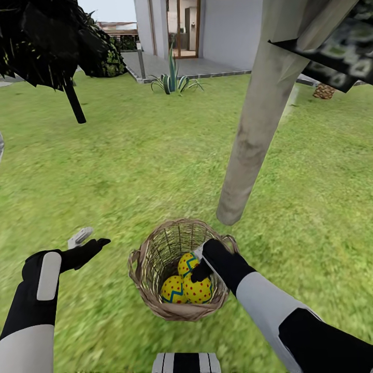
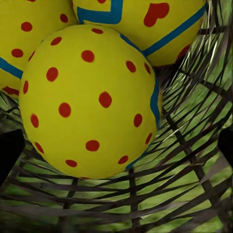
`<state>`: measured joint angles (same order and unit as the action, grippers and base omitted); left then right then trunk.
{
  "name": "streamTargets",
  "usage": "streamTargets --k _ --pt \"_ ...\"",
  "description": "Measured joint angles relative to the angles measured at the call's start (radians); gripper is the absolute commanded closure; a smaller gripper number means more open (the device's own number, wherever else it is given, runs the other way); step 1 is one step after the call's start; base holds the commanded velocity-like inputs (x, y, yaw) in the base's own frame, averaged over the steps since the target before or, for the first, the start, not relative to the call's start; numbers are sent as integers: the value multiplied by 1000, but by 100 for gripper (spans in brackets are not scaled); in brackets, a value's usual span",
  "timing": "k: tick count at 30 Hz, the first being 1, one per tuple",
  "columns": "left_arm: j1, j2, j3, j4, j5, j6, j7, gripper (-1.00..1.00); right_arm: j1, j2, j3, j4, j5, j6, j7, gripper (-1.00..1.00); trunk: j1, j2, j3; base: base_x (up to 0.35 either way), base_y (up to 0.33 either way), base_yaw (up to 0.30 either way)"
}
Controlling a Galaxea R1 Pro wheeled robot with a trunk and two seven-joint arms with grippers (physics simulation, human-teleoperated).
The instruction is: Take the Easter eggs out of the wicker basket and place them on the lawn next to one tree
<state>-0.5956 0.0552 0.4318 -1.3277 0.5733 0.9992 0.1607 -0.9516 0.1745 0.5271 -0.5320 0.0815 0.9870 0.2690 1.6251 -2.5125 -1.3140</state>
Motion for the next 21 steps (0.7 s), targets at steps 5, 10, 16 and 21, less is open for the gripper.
streamTargets --k 5,10,16,21 --pt "0 0 1 -1 0 0 -1 -100 -6 0 0 -6 1 0 3 -100 0 0 0 0 0 0" --pt "0 0 2 1 0 0 -1 -100 -5 0 0 -9 0 -3 5 -100 1 -1 -12 0 0 0" --pt "0 0 2 1 0 0 -1 -100 -5 0 0 -11 -16 -7 7 -100 2 -1 -19 0 0 0" --pt "0 0 2 0 0 0 -1 -100 -5 0 0 -17 -16 -11 8 -100 3 -2 -27 0 0 0"
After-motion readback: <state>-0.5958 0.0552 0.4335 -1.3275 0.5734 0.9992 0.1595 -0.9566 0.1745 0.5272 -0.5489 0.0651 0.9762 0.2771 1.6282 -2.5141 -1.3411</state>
